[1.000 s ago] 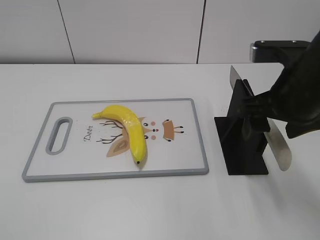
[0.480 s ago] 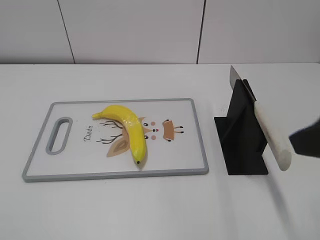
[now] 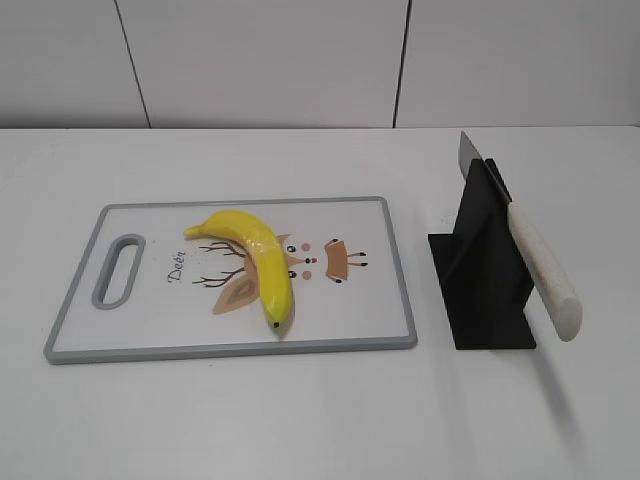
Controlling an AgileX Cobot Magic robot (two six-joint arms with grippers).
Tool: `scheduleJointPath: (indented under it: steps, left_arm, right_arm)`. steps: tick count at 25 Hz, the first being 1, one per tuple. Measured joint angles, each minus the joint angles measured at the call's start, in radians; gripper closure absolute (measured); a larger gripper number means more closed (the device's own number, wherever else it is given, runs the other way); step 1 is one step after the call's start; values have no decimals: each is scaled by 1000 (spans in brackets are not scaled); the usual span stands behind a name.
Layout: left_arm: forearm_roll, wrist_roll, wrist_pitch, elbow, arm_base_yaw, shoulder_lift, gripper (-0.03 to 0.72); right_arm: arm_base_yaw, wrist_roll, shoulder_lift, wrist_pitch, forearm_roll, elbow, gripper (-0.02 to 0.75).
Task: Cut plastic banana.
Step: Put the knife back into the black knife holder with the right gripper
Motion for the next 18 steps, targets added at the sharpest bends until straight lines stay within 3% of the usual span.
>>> scheduleJointPath:
  steps: [12,18]
  left_arm:
    - [1,0,-1,0,0,0,185]
    - [1,0,-1,0,1,0,185]
  right_arm:
    - [-15,-1,-317,50,6,28,209]
    - [-203,-1,-319,52,12,28,209]
